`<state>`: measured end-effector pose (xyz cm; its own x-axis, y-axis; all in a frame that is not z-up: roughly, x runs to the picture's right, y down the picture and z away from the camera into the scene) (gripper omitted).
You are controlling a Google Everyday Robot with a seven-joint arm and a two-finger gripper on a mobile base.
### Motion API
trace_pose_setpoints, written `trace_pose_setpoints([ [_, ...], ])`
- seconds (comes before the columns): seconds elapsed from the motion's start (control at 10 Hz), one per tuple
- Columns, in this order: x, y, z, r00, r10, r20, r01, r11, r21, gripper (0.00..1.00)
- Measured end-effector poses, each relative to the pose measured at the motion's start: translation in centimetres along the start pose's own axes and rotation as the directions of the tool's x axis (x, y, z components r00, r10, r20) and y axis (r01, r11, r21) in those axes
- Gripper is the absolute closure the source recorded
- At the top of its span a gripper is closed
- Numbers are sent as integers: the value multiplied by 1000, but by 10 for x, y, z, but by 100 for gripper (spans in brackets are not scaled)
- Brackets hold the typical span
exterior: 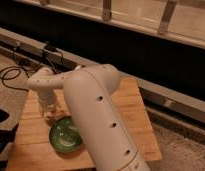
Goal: Place the bottle in the ceramic bowl
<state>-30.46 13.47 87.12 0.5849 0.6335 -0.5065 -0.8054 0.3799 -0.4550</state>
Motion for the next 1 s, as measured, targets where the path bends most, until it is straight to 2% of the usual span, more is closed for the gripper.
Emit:
trace_pose_setpoints([
  [0.1, 2, 1, 9, 1000, 5, -21, -5, 1000, -10, 35],
  [0.3, 4, 6, 19, 999, 9, -40, -11, 1000, -29, 47],
  [0.5, 4, 12, 10, 1000, 7, -15, -8, 998, -57, 69],
  [0.7, 3, 20, -3, 1000, -2, 13, 3, 998, -63, 88],
  [0.8, 3, 22, -8, 1000, -2, 27, 4, 998, -63, 92],
  [1.0, 3, 18, -27, 998, 10, 64, -6, 999, -52, 93],
])
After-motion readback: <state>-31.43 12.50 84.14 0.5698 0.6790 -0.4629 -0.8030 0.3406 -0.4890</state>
